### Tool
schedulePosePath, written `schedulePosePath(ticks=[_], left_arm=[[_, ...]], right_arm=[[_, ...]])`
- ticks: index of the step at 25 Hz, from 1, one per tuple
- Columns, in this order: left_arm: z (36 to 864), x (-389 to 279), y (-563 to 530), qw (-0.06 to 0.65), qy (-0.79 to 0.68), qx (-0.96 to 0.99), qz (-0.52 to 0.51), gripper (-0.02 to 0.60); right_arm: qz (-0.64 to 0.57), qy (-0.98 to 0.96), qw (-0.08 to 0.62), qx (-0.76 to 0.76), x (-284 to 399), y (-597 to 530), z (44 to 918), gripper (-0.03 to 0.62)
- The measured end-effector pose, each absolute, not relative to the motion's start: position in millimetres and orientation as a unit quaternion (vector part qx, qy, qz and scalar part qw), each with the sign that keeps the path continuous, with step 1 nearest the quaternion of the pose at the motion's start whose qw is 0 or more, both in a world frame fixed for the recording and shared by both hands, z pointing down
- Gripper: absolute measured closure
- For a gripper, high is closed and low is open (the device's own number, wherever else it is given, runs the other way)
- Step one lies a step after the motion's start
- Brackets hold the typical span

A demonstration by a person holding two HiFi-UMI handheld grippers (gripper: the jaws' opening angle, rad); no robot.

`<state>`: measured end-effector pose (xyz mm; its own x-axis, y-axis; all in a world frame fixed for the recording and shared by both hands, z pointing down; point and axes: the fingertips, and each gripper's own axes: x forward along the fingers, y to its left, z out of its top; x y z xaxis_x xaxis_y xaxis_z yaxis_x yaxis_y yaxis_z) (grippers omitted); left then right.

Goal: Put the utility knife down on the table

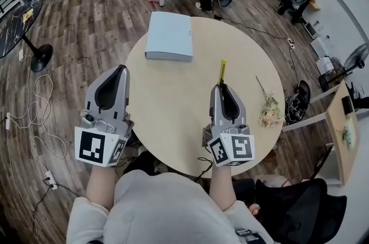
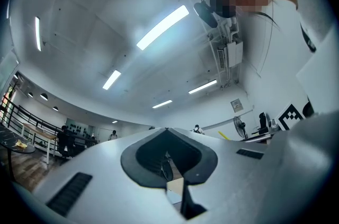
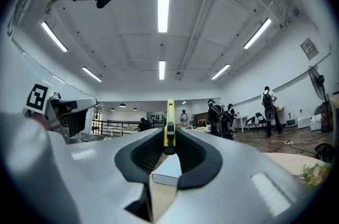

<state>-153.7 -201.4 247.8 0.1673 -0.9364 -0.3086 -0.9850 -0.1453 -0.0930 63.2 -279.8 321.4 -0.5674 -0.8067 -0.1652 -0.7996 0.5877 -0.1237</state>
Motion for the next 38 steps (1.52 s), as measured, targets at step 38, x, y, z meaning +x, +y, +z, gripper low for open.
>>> schedulePosePath(ticks=[38], left_arm=[[318, -216, -338, 0.043, 0.575, -0.814, 0.071, 0.574]], right_arm=[[-0.221, 0.814, -0.131, -0.522, -11, -381, 551, 0.519]])
